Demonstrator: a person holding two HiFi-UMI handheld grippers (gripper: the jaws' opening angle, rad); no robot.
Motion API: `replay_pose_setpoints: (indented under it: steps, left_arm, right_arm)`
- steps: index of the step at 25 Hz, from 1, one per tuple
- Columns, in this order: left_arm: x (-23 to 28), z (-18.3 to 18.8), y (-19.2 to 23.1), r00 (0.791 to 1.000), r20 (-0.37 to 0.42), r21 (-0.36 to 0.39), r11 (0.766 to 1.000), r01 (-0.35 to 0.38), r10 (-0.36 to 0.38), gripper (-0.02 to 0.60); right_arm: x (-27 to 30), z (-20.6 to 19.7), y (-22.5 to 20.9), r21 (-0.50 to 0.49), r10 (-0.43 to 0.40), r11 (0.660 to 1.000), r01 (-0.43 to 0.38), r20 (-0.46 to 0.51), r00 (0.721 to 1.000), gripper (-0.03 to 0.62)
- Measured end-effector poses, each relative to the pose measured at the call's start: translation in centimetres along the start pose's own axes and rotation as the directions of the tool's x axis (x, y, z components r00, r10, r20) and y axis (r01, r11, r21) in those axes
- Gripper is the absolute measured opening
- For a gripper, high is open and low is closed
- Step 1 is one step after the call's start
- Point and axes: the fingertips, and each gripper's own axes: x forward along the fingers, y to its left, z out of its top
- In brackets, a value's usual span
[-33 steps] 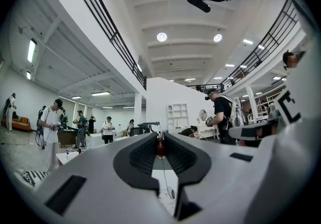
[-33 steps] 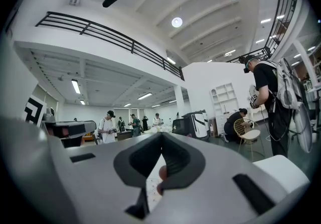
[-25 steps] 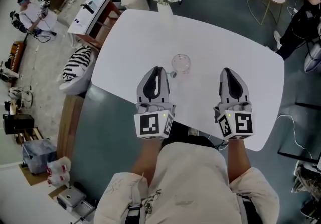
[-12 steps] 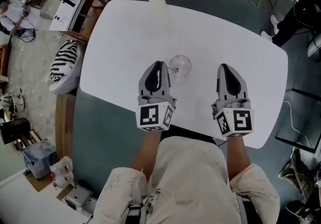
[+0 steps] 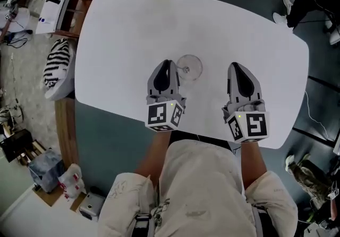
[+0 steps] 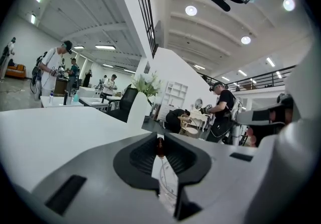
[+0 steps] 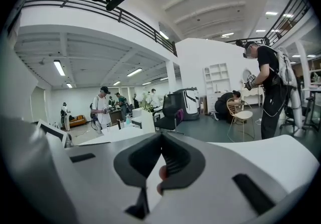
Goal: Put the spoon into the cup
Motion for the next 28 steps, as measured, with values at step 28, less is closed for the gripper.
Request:
replay_pose_setpoints:
  steps: [28]
  left_arm:
    - [1.3, -3.6, 0.8, 0.998, -0.056, 0.062, 0.998, -0.029, 0.033, 0.130]
  right_arm:
    - [1.1, -1.6, 1.4, 0.002, 0.052, 0.999, -0.052, -0.017, 0.999, -0.012]
